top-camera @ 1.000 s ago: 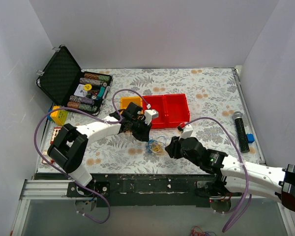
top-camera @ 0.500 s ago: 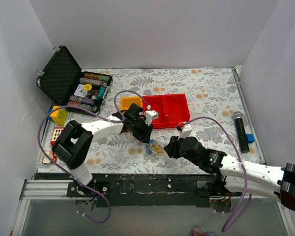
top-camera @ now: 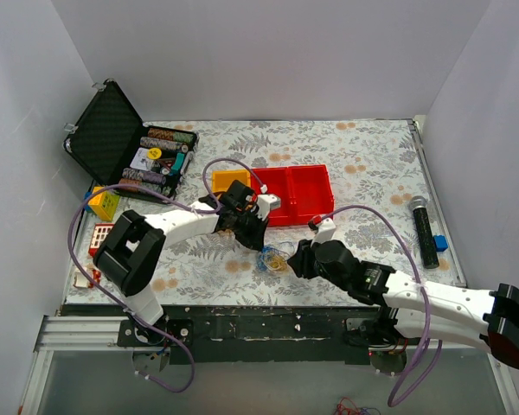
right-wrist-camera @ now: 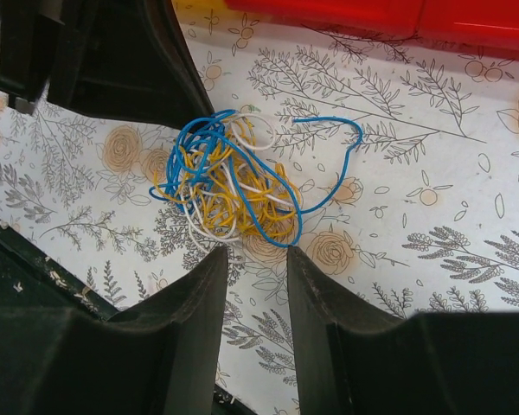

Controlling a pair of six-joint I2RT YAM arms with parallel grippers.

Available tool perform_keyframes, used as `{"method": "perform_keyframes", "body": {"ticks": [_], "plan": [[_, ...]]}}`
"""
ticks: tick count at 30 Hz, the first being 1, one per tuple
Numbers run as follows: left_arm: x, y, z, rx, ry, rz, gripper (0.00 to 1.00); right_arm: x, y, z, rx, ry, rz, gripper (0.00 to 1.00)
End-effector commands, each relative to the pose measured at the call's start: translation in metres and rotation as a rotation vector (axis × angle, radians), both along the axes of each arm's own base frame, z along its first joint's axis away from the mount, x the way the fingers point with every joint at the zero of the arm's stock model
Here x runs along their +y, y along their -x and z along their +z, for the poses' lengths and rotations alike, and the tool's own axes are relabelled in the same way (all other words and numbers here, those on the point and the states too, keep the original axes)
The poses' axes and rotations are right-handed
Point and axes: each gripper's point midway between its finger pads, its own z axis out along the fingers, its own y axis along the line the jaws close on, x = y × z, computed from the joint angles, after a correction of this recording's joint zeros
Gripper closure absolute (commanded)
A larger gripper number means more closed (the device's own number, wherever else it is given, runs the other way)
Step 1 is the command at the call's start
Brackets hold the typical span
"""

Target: Untangle the cables

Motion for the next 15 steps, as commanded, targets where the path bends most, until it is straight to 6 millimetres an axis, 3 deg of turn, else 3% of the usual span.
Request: {"method": "perform_keyframes", "body": {"ticks": [1,9,13,15], "plan": [[-0.018,-0.002,0.063,-0.069,0.132,-0.029,1.0,0.012,-0.01,0.02,-0.041,-0.061,-0.012,0.59],[-0.019,0.014,0.115,-0.077,0.223,-0.06,1.0,0.009,-0.017,0.024,-0.066,-0.062,-0.022,0.59],[-0.016,0.021,0.127,-0.078,0.246,-0.07,1.0,0.008,-0.022,0.045,-0.122,-0.074,-0.021,0.58],[-0.015,0.025,0.128,-0.071,0.25,-0.075,1.0,0.008,-0.023,0.06,-0.162,-0.092,-0.01,0.52]]}}
